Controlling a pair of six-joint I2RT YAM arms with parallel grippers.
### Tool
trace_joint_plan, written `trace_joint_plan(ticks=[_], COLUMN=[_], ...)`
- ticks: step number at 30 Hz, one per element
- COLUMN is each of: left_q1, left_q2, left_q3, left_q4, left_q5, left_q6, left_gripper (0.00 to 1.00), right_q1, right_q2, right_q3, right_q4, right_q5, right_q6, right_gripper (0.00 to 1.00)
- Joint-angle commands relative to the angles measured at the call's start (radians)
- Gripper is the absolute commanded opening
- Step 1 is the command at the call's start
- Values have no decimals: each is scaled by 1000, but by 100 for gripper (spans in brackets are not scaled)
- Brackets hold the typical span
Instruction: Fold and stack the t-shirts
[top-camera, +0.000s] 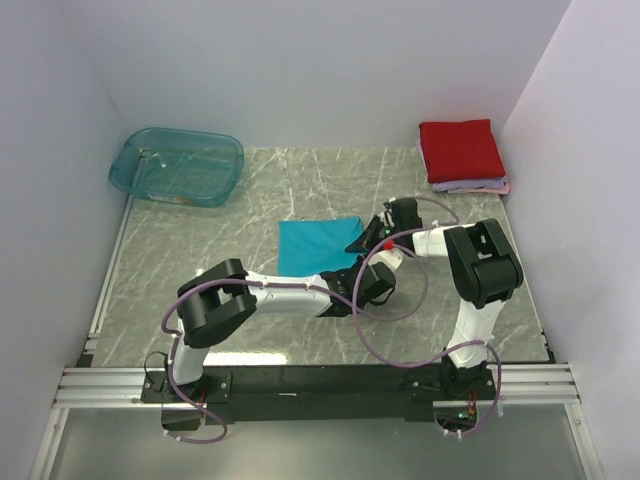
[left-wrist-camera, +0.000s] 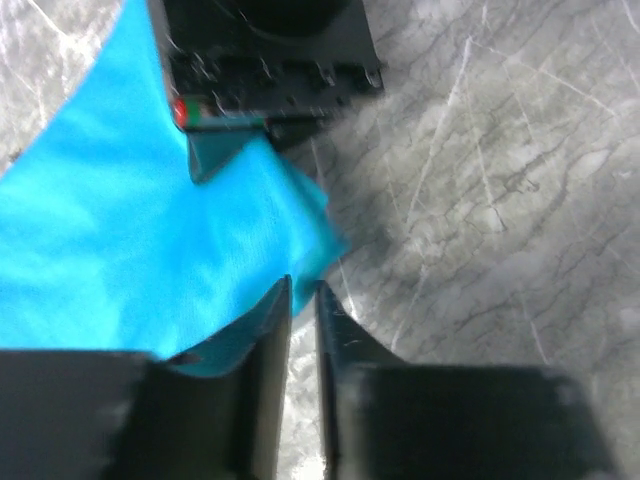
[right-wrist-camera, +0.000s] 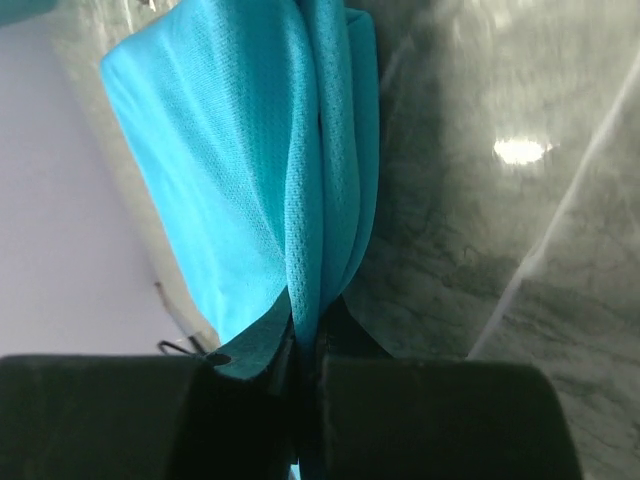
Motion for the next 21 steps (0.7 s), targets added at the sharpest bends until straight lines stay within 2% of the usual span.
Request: trace_joint_plan(ticks=[1,3,4,7,9,13,16,21], left_q1=[9,23,26,28,28,54,121,342], left_q2=[-55,-72,-77,-103,-121,-172,-221,-236], left_q3=[33,34,34,33,37,22,2,34], left_q4=[-35,-76,-93,-175,-222,-341,-397,-616], left_q5=[43,63,71,107,147,201,258,413], left_q6=[-65,-105,-121,-178,-223,-287,-336,-385], left_gripper=[30,42,55,76,84,91,93,95], right_q1=[0,0,-3,-6,-11,-18,-26,-46], right_q2=[-10,-10,-7,2,13,31,47,91], right_q3=[82,111,142,215,277,397,502,659], right_q4=[-112,-161,-199,-313,-365,-534,-641,-762], right_q5=[54,67,78,103,136,234,333,466], right_q6=[-146,-189,-233,-319,-362,-506,-618,-775], right_gripper=[0,0,0,0,0,0,0,0])
